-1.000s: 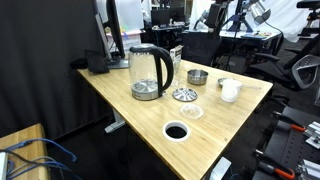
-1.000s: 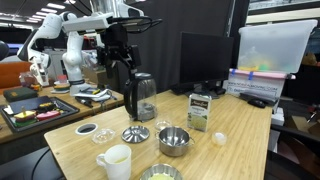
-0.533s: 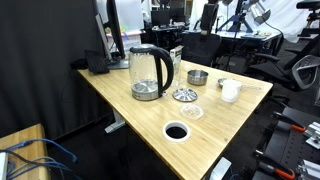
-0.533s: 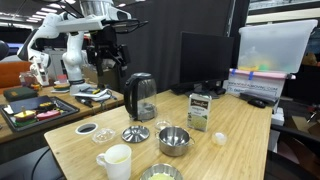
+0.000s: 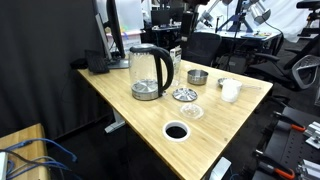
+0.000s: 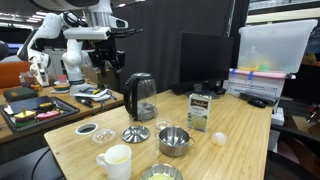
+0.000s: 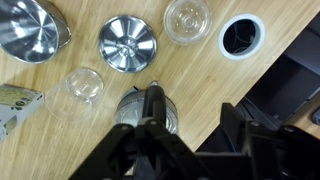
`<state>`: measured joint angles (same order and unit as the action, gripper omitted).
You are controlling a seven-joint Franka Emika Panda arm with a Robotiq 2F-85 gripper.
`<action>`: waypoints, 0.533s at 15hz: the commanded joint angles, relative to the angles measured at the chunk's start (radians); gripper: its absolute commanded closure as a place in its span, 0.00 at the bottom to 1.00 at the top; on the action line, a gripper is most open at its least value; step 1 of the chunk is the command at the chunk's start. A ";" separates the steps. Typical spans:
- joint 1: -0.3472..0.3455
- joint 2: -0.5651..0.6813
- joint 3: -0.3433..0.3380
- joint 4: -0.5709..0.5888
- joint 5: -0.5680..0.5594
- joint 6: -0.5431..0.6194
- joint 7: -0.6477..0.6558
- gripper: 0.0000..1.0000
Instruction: Open the kettle on the table
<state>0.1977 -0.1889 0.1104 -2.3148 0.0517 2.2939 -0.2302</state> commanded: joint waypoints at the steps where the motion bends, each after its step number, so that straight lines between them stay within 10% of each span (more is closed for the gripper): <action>1: -0.002 0.058 -0.006 0.069 0.079 0.025 -0.033 0.69; 8: -0.020 0.089 -0.007 0.101 0.125 0.051 -0.032 1.00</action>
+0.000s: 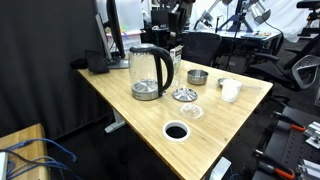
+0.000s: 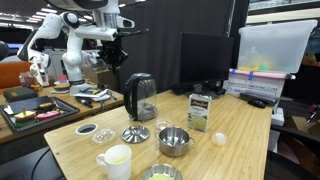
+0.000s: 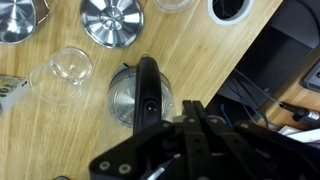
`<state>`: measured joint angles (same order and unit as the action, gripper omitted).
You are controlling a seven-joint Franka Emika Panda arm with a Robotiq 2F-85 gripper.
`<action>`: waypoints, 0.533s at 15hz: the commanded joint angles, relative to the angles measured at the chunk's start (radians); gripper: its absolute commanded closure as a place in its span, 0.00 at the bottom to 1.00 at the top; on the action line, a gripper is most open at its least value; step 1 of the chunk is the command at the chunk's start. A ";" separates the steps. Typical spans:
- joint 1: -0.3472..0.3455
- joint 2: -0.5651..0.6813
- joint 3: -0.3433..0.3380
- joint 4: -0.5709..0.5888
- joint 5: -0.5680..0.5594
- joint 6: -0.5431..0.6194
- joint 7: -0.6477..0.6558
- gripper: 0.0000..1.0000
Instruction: Open the kettle on the table
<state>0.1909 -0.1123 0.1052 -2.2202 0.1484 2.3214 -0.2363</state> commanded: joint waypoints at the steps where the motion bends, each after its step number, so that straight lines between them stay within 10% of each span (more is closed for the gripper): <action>1: -0.017 0.013 -0.004 0.003 0.022 0.032 -0.021 1.00; 8: -0.026 0.054 -0.015 0.007 0.092 0.065 -0.038 1.00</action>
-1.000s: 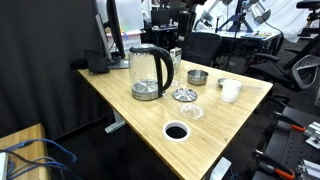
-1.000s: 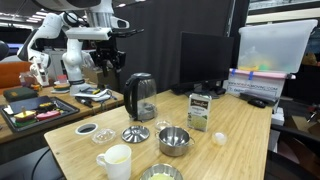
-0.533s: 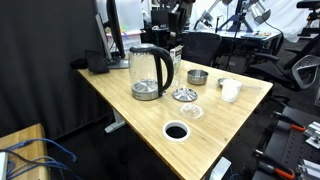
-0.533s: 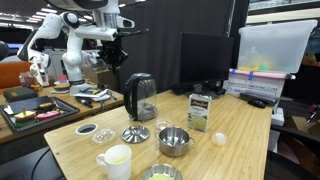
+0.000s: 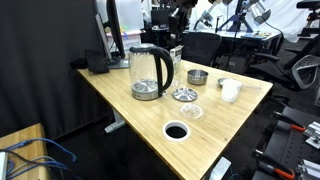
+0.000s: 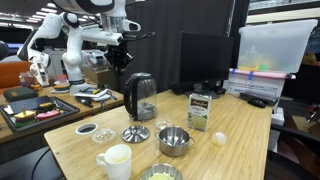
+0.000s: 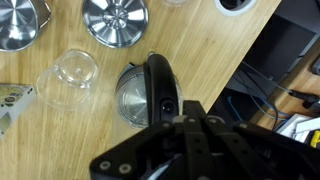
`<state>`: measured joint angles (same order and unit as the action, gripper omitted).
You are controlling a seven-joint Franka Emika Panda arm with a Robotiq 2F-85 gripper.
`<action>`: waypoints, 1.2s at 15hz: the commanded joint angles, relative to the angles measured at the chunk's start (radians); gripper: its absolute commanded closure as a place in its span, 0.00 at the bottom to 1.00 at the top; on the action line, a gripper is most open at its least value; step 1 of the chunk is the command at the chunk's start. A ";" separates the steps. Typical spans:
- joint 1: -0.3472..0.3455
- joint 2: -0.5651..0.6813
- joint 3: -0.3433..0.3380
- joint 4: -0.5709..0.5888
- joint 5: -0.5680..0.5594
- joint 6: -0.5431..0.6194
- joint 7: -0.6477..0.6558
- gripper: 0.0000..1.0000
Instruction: Open the kettle on the table
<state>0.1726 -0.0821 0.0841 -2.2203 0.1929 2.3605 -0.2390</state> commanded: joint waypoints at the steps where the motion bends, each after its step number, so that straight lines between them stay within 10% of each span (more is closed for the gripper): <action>1: -0.009 0.029 0.007 0.007 0.055 0.027 -0.035 1.00; 18: -0.028 0.126 0.015 0.030 0.043 0.079 -0.071 1.00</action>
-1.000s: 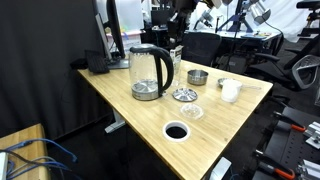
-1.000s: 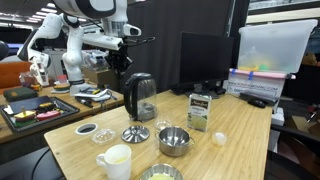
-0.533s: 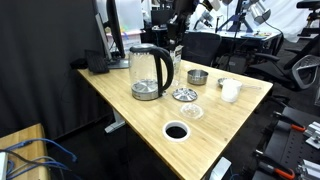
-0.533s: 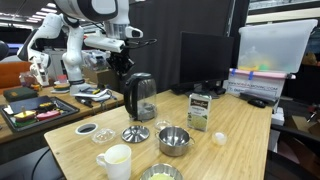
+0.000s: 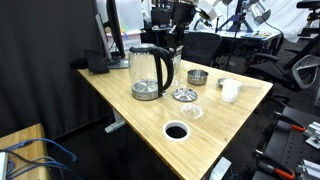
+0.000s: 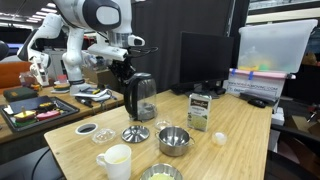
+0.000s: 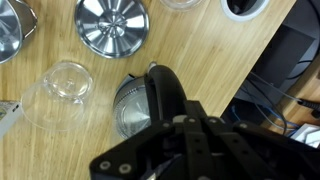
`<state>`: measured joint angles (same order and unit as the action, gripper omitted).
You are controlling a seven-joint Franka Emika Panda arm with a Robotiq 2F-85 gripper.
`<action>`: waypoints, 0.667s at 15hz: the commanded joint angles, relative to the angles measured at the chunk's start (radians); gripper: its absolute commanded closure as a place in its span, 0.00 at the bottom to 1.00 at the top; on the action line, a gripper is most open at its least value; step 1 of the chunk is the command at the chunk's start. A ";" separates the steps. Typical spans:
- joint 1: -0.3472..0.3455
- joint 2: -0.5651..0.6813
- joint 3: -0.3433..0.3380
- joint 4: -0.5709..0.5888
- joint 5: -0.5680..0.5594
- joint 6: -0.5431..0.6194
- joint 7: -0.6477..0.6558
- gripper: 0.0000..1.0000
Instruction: Open the kettle on the table
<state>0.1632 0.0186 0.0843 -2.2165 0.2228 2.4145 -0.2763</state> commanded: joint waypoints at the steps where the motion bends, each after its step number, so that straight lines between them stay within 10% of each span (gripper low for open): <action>1: -0.019 0.029 0.016 0.032 0.015 0.023 -0.036 1.00; 10: -0.032 -0.005 0.013 0.030 0.071 0.008 -0.088 1.00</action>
<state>0.1497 0.0228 0.0846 -2.1989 0.2470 2.4158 -0.3160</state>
